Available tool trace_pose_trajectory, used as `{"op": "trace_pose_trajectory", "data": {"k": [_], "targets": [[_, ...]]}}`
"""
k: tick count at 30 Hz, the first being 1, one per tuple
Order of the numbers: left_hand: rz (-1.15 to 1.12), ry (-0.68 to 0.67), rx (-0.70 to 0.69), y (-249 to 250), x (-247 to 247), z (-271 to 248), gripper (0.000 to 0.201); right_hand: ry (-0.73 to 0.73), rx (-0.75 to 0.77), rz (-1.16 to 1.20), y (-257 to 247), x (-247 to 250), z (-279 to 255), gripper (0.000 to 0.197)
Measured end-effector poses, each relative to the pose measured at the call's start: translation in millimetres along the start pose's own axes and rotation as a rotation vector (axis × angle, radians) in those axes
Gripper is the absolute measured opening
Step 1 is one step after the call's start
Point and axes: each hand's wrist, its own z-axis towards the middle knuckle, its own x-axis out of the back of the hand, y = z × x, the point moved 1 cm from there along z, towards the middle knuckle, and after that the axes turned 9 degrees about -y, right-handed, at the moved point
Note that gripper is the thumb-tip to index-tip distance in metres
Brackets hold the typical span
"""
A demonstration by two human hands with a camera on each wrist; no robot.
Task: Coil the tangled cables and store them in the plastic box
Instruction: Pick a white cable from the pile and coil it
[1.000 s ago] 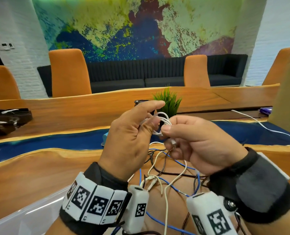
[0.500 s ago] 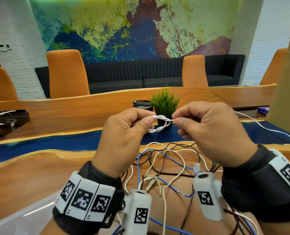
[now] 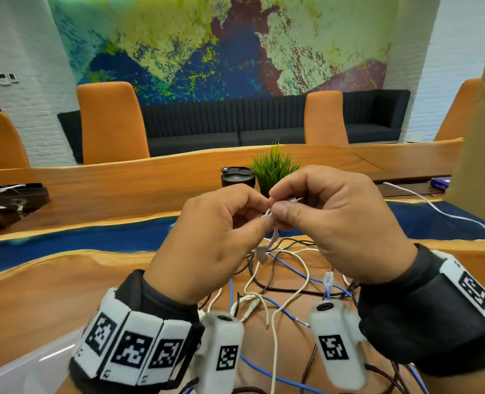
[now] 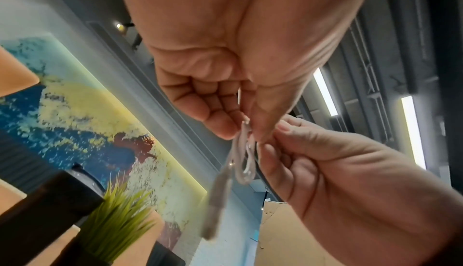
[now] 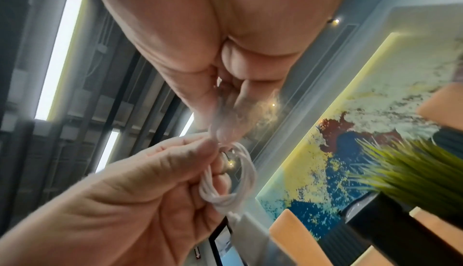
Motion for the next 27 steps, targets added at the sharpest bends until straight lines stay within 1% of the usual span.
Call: {"op": "trace_pose_trajectory", "data": {"k": [2,4,7,10,12,13,16,18,21,23,24,25,27], "targets": [[0.009,-0.028,-0.005,-1.9,-0.7,0.8,0.01,0.023,-0.027,0.078,1.4,-1.1,0.5,0.012],[-0.02,-0.025,0.003,-5.6,-1.1,2.3,0.011,0.063,-0.061,0.153,4.6,-2.3,0.8,0.012],[-0.165,0.03,0.026,-12.0,-1.3,3.6,0.012,0.102,-0.099,0.098,10.7,-4.7,1.4,0.01],[-0.342,0.078,0.065,-16.2,-4.5,5.0,0.013,0.082,-0.142,0.026,12.9,-11.1,1.4,0.007],[-0.446,0.075,0.063,-14.6,-6.1,5.2,0.021,0.046,-0.194,0.135,12.2,-15.7,1.0,0.005],[-0.447,0.067,0.045,-13.5,-6.2,5.2,0.025,0.034,-0.232,0.219,11.6,-16.7,0.6,0.004],[-0.304,0.047,0.0,-9.0,-4.4,4.2,0.025,0.016,-0.324,0.422,8.2,-14.9,-0.7,0.005],[-0.23,0.059,-0.011,-7.9,-2.8,2.9,0.023,-0.03,-0.37,0.507,6.1,-12.9,-0.9,0.007],[-0.118,0.079,-0.037,-8.1,-1.4,1.3,0.012,-0.118,-0.448,0.638,5.2,-10.1,-0.8,0.015],[-0.009,0.074,-0.053,-8.8,-0.6,1.3,0.005,-0.164,-0.456,0.685,4.5,-6.9,-1.3,0.022],[0.053,0.066,-0.052,-9.6,-0.3,1.8,0.005,-0.176,-0.44,0.655,3.6,-5.0,-1.8,0.024],[0.109,0.057,-0.049,-10.6,-0.2,2.4,0.007,-0.176,-0.406,0.57,2.8,-3.6,-2.0,0.024],[0.142,0.043,-0.014,-13.0,0.0,3.8,0.01,-0.138,-0.308,0.283,2.4,-3.6,-2.9,0.014]]}}
